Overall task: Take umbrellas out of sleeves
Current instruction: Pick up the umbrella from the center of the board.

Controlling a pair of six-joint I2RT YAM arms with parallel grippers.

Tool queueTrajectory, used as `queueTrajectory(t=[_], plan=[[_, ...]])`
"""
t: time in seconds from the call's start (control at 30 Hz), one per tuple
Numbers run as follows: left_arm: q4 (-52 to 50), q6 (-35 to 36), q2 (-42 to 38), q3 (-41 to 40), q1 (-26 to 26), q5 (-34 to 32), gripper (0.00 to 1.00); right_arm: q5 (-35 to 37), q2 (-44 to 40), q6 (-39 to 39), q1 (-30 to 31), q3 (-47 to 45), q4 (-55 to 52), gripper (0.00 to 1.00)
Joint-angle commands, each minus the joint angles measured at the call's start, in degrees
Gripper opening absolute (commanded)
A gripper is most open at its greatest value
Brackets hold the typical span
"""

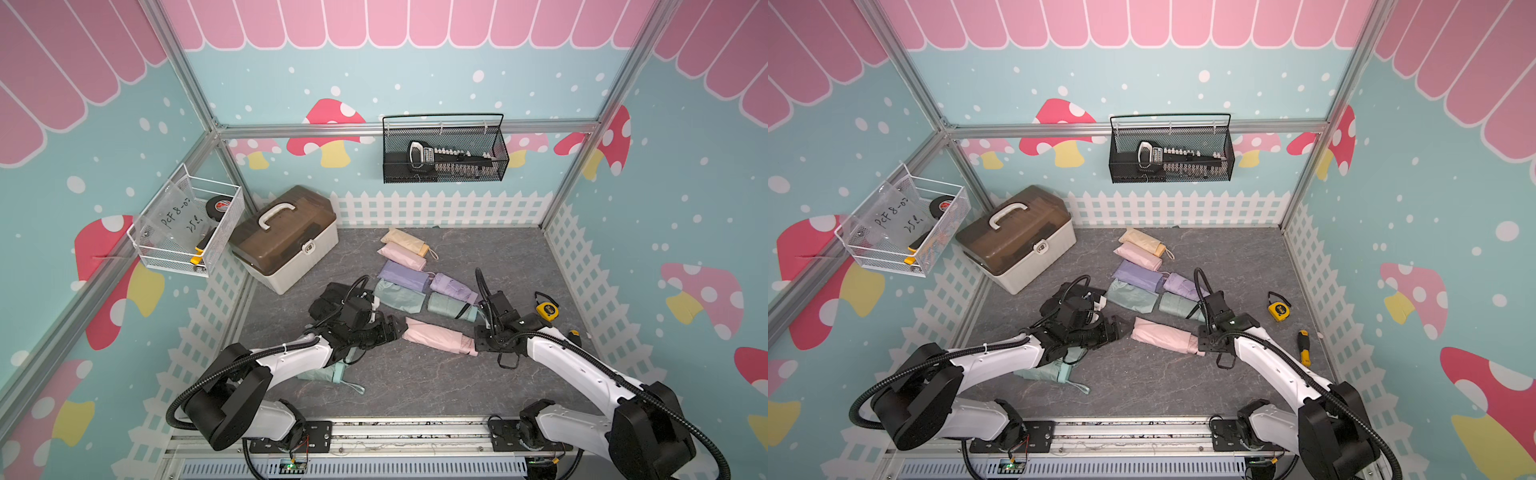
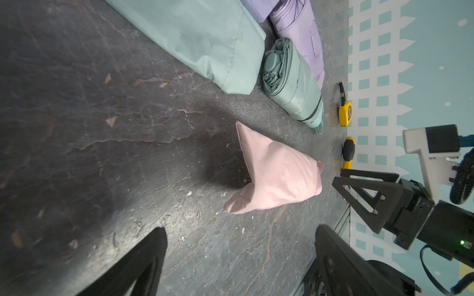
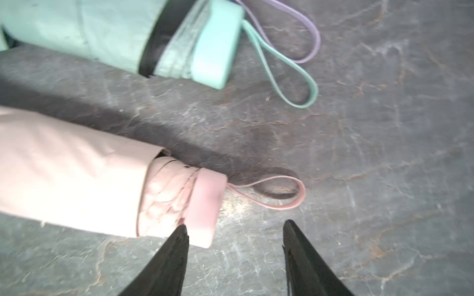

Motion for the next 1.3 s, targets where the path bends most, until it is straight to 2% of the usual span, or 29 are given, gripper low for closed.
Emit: queueTrajectory(t=[0.0, 0.1, 0.2, 0.23, 0.3, 0.53, 0.77, 0.93, 1.1, 1.27], plan=[[2.29, -1.63, -0.76, -1.40, -0.05, 0.09, 0.89, -4.43, 2.37, -4.93, 0.18, 1.39, 0.17, 0.59], [4.77, -3.29, -1.35, -3.33, -0.03, 0.30, 0.89, -7.61, 2.31, -7.21, 0.22, 2.00, 2.53, 0.61], [6.37, -4.43, -2.71, -5.29, -0.03, -0.36, 0.88, -11.57, 3.61, -8.82, 0.21, 2.62, 5.36, 0.86], [6.32, -4.43, -3.08, -5.52, -0.03, -0.59, 0.88, -11.68, 5.21, -9.42, 0.18, 3.06, 5.91, 0.89], [6.29, -4.15, -3.24, -5.72, -0.03, -0.81, 0.88, -11.13, 9.20, -10.44, 0.13, 4.28, 5.94, 0.90], [10.32, -5.04, -1.69, -7.50, 0.15, 0.06, 0.88, -17.15, 16.39, -11.17, 0.18, 4.04, 13.19, 0.90], [9.77, -4.54, -2.52, -8.01, 0.59, 0.27, 0.88, -22.56, 9.69, -8.09, 1.25, -1.63, 13.04, 0.90], [9.62, -3.91, -0.71, -6.25, 0.85, 0.83, 0.88, -25.23, 5.45, -5.36, 4.55, -3.84, 11.80, 0.90], [10.59, -4.26, 1.02, -5.40, 1.01, 1.26, 0.88, -20.04, 3.51, -6.56, 5.88, -3.37, 9.34, 0.89], [10.86, -4.43, 2.26, -4.75, 1.27, 1.53, 0.87, -11.42, 8.13, -7.08, 10.44, -1.12, 5.80, 0.87]])
